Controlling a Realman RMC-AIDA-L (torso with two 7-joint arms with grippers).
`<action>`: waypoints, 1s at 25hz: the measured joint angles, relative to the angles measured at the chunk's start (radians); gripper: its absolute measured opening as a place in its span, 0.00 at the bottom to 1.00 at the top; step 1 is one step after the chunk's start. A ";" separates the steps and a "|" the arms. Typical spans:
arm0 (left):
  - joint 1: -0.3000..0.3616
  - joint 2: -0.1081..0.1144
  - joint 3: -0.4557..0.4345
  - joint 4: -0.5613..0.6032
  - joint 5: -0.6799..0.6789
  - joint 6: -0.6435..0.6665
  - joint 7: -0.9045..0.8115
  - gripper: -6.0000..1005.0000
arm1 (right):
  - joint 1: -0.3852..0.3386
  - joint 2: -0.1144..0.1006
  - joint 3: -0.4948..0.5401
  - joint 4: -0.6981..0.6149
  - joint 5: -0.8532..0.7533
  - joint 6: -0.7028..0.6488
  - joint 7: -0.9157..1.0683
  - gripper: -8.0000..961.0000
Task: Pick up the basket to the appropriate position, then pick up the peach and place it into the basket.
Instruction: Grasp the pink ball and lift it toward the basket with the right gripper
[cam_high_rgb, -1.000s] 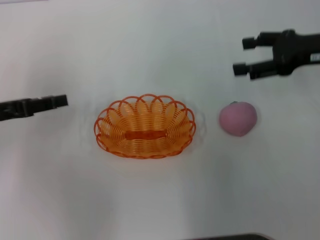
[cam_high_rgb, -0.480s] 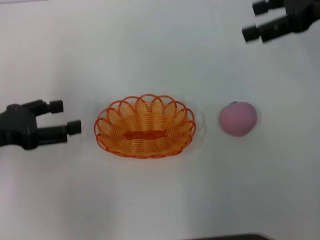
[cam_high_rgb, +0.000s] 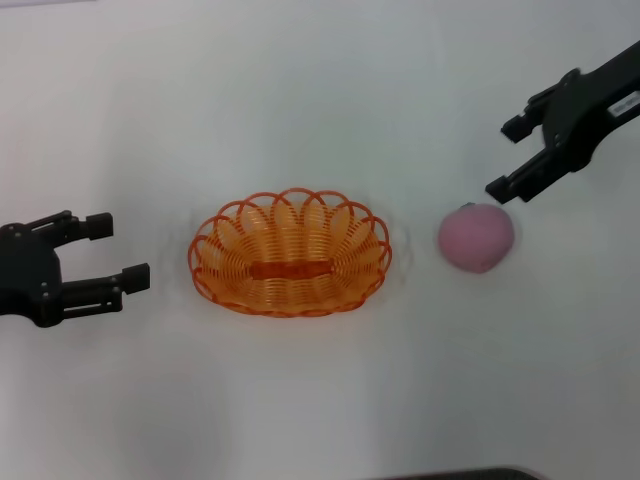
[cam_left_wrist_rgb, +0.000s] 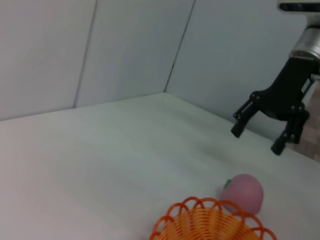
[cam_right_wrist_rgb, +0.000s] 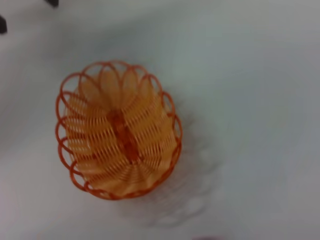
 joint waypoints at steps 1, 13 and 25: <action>0.000 0.000 0.000 -0.002 0.000 -0.008 0.002 0.89 | -0.002 0.008 -0.017 0.001 -0.014 0.012 0.001 0.99; -0.002 0.000 0.000 -0.041 0.006 -0.061 0.004 0.89 | 0.016 0.057 -0.194 0.168 -0.141 0.161 0.001 0.77; 0.003 0.000 0.000 -0.055 0.008 -0.067 0.006 0.89 | 0.022 0.056 -0.204 0.183 -0.138 0.190 0.001 0.38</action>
